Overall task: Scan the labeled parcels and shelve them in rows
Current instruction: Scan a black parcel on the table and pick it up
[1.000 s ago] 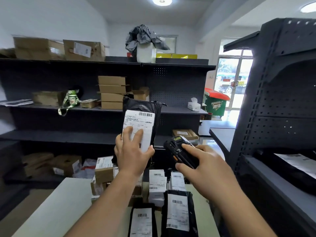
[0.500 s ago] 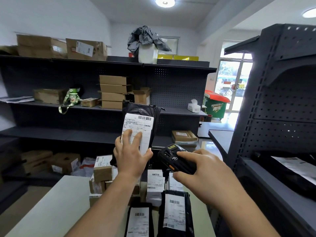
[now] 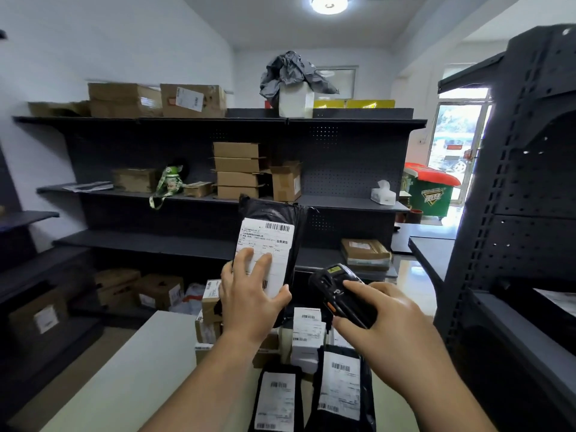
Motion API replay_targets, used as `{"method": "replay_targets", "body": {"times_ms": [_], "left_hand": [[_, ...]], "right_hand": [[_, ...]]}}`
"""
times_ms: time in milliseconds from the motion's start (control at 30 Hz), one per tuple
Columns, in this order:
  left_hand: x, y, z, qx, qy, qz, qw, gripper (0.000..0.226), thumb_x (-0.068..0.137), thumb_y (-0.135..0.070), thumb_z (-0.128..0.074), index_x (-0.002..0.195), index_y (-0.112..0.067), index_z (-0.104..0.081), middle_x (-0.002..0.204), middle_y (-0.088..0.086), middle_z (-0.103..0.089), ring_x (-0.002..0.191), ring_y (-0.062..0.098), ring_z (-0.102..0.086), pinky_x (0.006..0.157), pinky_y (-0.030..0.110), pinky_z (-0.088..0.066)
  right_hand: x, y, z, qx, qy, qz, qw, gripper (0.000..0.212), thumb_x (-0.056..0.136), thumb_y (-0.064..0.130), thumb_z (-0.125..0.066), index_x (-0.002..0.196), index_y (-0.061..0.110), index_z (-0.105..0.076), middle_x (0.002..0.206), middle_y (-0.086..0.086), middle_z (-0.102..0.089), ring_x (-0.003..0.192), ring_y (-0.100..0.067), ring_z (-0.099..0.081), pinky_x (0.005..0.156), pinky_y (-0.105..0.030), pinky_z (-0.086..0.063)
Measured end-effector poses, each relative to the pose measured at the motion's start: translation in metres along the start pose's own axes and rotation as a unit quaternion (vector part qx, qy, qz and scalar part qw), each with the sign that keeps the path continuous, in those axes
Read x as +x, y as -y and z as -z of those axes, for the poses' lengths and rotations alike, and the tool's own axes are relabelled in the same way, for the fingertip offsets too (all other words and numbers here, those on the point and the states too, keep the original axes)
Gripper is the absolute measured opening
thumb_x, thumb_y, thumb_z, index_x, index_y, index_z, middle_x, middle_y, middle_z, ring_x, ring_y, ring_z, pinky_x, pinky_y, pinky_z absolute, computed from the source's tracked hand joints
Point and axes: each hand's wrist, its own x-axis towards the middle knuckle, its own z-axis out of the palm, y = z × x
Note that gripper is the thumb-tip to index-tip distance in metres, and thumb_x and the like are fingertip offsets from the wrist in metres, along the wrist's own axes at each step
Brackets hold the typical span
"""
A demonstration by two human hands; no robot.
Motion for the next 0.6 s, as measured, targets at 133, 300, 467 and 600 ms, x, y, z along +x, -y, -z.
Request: {"method": "replay_targets", "body": {"times_ms": [133, 300, 467, 600], "left_hand": [[-0.025, -0.008, 0.023, -0.052, 0.029, -0.015, 0.998, 0.056, 0.073, -0.042, -0.078, 0.124, -0.034, -0.056, 0.143, -0.011, -0.032, 0.131, 0.018, -0.028, 0.104, 0.046, -0.040], [-0.046, -0.043, 0.046, -0.198, 0.066, -0.061, 0.976, 0.056, 0.073, -0.036, -0.081, 0.124, -0.032, -0.059, 0.139, -0.017, -0.032, 0.132, 0.012, -0.029, 0.107, 0.039, -0.039], [-0.084, -0.114, 0.057, -0.316, 0.111, -0.140, 0.932, 0.058, 0.069, -0.037, -0.082, 0.122, -0.029, -0.061, 0.135, -0.015, -0.035, 0.130, 0.020, -0.040, 0.105, 0.036, -0.039], [-0.137, -0.196, 0.063, -0.395, 0.144, -0.182, 0.889, 0.063, 0.065, -0.053, -0.067, 0.123, -0.029, -0.059, 0.135, -0.011, -0.037, 0.128, 0.022, -0.042, 0.106, 0.035, -0.038]], "right_hand": [[-0.022, -0.010, -0.016, 0.018, -0.065, -0.043, 0.997, 0.059, 0.081, 0.057, -0.064, 0.137, 0.050, -0.049, 0.134, 0.018, -0.047, 0.117, -0.006, -0.050, 0.087, -0.032, -0.052], [-0.079, -0.010, 0.015, 0.009, -0.201, -0.083, 0.976, 0.059, 0.077, 0.050, -0.072, 0.133, 0.045, -0.056, 0.136, 0.012, -0.050, 0.124, -0.012, -0.049, 0.094, -0.036, -0.046], [-0.161, -0.019, 0.065, -0.043, -0.314, -0.136, 0.939, 0.058, 0.075, 0.040, -0.079, 0.130, 0.035, -0.062, 0.133, 0.004, -0.055, 0.121, -0.018, -0.053, 0.097, -0.039, -0.048], [-0.235, -0.044, 0.114, -0.088, -0.351, -0.193, 0.912, 0.059, 0.075, 0.046, -0.075, 0.131, 0.036, -0.061, 0.134, 0.005, -0.054, 0.122, -0.017, -0.053, 0.097, -0.040, -0.050]]}}
